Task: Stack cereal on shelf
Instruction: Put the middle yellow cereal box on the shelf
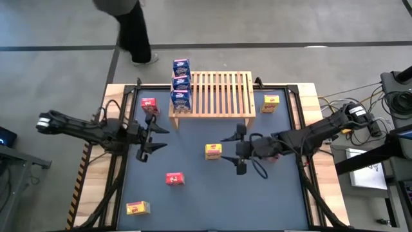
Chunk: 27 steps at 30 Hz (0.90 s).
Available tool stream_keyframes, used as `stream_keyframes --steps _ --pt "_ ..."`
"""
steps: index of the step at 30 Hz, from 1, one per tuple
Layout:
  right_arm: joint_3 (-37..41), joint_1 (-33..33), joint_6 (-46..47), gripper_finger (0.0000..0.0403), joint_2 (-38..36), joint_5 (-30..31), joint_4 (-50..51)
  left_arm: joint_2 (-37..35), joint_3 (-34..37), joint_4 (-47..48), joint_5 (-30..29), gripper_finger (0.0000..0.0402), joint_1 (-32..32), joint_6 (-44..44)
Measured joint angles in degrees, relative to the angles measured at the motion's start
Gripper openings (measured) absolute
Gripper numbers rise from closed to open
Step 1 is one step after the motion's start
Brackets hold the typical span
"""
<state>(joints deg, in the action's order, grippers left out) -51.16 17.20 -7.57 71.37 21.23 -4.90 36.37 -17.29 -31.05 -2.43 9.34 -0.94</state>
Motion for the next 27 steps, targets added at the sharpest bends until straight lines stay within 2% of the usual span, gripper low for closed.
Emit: stream_keyframes --steps 11,17,22,27 --pt "0.0 -0.72 1.04 0.0274 -2.15 0.9 8.39 2.77 -1.65 2.67 -1.14 0.0207 -0.01 6.31" --pt "0.0 -3.3 -2.75 0.0274 -3.53 1.27 7.94 -1.41 -1.8 8.95 -11.12 0.0207 -0.08 10.42" --pt "0.0 -6.76 -3.82 0.0274 -4.62 0.79 7.31 -5.93 -1.82 10.81 -11.6 0.0207 -0.07 10.98" --pt "0.0 -7.78 -2.83 0.0274 -5.3 0.69 7.23 -7.57 -1.8 12.25 -12.99 0.0207 -0.07 10.9"
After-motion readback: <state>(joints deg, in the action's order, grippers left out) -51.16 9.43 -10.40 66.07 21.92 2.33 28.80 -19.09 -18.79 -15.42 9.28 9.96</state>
